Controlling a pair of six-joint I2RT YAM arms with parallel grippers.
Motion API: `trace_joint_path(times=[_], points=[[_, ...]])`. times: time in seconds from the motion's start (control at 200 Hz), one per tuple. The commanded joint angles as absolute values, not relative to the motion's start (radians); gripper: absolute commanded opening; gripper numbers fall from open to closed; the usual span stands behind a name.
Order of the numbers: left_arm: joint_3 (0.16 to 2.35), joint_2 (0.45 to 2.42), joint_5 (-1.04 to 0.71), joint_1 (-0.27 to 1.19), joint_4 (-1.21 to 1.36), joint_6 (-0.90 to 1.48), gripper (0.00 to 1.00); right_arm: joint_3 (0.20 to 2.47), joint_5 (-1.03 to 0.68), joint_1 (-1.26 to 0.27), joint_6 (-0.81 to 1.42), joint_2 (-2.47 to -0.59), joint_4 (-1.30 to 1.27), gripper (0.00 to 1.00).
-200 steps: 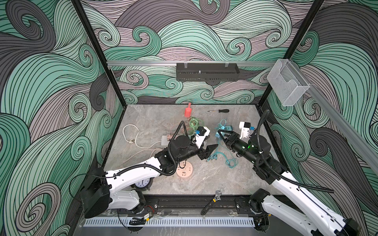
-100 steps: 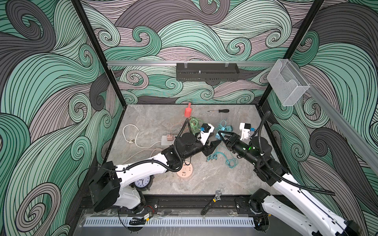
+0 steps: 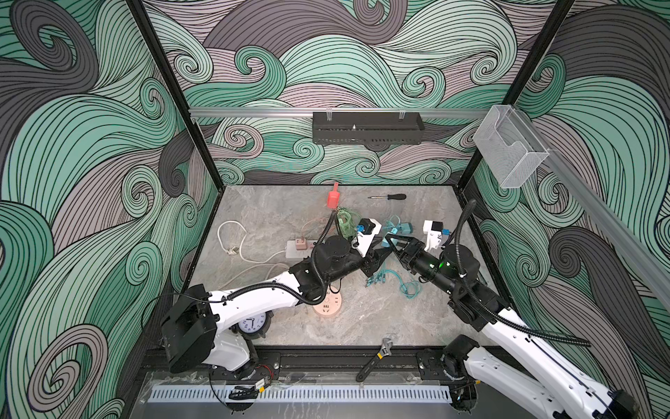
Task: Insert the plug
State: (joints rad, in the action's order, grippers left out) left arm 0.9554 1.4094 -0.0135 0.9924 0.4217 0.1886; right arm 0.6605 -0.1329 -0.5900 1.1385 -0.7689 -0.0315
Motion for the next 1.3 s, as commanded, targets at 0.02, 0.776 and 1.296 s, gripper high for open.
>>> trace_joint_path(times=[0.02, 0.776, 1.296], points=[[1.011, 1.416, 0.019, 0.996, 0.447, 0.209, 0.43, 0.658, -0.146, -0.596, 1.143, -0.756, -0.077, 0.26], [0.953, 1.344, 0.124, 0.990, 0.392, 0.269, 0.10, 0.713, -0.171, -0.598, 1.029, -0.730, -0.003, 0.50], [0.921, 1.224, -0.134, 0.858, 0.311, 0.381, 0.00, 0.830, -0.386, -0.458, 0.712, -0.707, 0.217, 0.72]])
